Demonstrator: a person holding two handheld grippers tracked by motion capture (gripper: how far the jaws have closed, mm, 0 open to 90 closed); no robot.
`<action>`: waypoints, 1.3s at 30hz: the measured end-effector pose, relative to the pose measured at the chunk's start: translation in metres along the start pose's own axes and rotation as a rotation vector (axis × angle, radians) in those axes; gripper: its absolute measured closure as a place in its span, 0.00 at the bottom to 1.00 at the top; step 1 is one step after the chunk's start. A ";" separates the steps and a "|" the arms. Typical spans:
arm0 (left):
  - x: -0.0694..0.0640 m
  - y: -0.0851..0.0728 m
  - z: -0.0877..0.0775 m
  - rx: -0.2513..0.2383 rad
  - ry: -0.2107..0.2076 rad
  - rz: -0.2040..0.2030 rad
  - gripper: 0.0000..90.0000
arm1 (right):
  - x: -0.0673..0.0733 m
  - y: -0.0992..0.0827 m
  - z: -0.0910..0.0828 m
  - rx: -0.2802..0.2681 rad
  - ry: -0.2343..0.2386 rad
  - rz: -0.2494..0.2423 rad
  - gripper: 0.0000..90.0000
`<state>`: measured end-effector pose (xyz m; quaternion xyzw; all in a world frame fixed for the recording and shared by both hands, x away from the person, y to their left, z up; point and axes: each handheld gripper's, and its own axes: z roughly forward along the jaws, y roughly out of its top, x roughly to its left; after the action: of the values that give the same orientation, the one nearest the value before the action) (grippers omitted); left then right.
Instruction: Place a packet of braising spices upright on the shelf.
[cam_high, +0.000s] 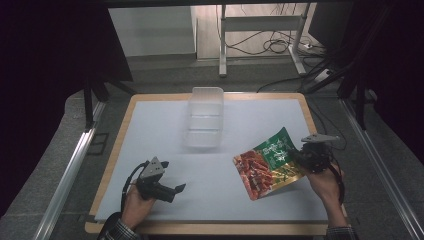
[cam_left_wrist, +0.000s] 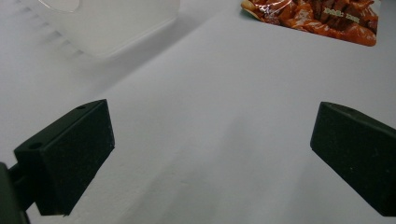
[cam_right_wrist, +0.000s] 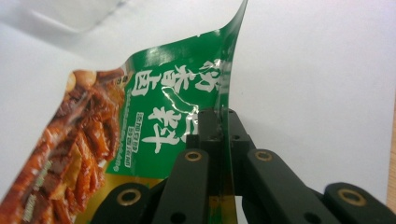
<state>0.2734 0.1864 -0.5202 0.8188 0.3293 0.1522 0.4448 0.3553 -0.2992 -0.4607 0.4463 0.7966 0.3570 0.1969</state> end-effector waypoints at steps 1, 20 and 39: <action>0.000 0.000 0.000 0.000 0.000 0.000 0.00 | 0.001 0.001 -0.001 -0.005 -0.001 0.004 0.99; 0.000 0.000 0.000 -0.004 0.003 -0.001 0.00 | 0.018 0.038 -0.023 -0.090 0.129 0.016 0.99; 0.000 0.000 0.000 -0.001 0.006 -0.001 0.00 | 0.051 0.084 -0.042 -0.147 0.231 -0.074 0.99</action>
<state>0.2735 0.1863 -0.5197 0.8180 0.3309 0.1545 0.4445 0.3498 -0.2427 -0.3700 0.3571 0.8015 0.4559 0.1494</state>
